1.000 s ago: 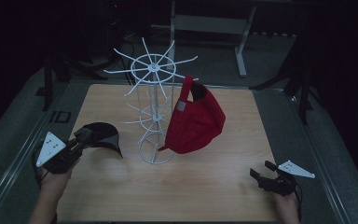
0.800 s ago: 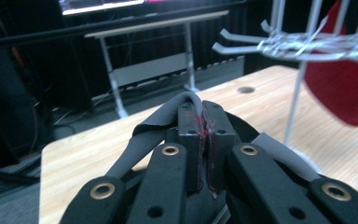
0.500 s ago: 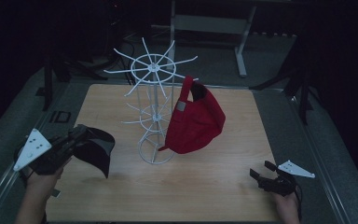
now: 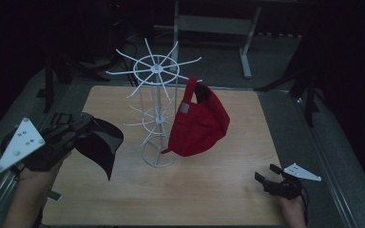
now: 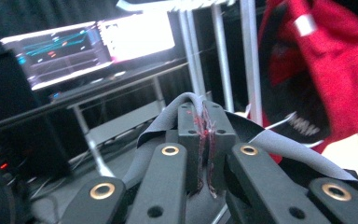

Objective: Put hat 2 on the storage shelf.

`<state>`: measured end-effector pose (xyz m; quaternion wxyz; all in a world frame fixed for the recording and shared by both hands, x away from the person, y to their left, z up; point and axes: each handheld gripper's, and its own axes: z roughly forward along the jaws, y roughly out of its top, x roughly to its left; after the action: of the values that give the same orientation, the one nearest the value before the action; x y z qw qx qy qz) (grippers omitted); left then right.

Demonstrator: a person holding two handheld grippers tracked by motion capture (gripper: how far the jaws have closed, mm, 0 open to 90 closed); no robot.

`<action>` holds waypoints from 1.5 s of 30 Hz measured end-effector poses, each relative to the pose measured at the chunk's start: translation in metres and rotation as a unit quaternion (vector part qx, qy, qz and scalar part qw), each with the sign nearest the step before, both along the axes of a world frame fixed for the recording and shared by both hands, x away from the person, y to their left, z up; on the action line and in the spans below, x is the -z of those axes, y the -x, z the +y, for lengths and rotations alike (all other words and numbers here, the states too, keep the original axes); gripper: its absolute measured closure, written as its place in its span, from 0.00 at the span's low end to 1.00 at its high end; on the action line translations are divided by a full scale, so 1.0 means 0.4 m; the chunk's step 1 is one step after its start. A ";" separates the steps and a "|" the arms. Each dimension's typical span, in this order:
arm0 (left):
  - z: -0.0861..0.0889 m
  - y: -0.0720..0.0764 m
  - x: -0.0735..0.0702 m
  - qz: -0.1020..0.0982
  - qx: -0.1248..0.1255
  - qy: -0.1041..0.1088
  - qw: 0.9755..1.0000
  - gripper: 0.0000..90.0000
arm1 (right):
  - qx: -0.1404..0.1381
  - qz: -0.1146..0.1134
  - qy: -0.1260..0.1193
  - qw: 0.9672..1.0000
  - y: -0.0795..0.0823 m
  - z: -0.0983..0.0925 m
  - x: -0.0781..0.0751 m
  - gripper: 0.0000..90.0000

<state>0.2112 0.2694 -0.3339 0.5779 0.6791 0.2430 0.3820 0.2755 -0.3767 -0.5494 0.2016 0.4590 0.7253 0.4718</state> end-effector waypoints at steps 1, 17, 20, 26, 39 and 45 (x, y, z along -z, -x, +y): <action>-0.002 0.004 -0.008 -0.004 0.002 -0.003 1.000 0.98 | 0.000 -0.001 0.000 1.000 0.000 0.000 0.000 0.19; -0.052 0.008 -0.131 -0.027 0.061 0.030 0.997 0.98 | 0.001 0.002 0.005 1.000 -0.001 0.001 0.003 0.19; -0.064 0.012 -0.148 -0.033 0.065 0.024 0.997 0.98 | 0.001 0.003 0.007 1.000 -0.002 0.000 0.004 0.19; -0.093 0.014 -0.179 -0.042 0.075 0.022 0.996 0.98 | 0.001 0.004 0.007 1.000 -0.002 0.001 0.004 0.19; -0.186 -0.022 -0.225 -0.034 0.099 -0.003 0.995 0.98 | 0.001 0.006 0.008 1.000 -0.002 0.001 0.005 0.19; -0.212 -0.043 -0.230 -0.022 0.099 -0.009 0.995 0.98 | 0.000 0.006 0.009 1.000 -0.001 0.001 0.006 0.19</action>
<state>0.2282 0.1846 -0.2420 0.6116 0.6966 0.1583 0.3400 0.2761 -0.3764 -0.5517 0.2019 0.4599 0.7307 0.4623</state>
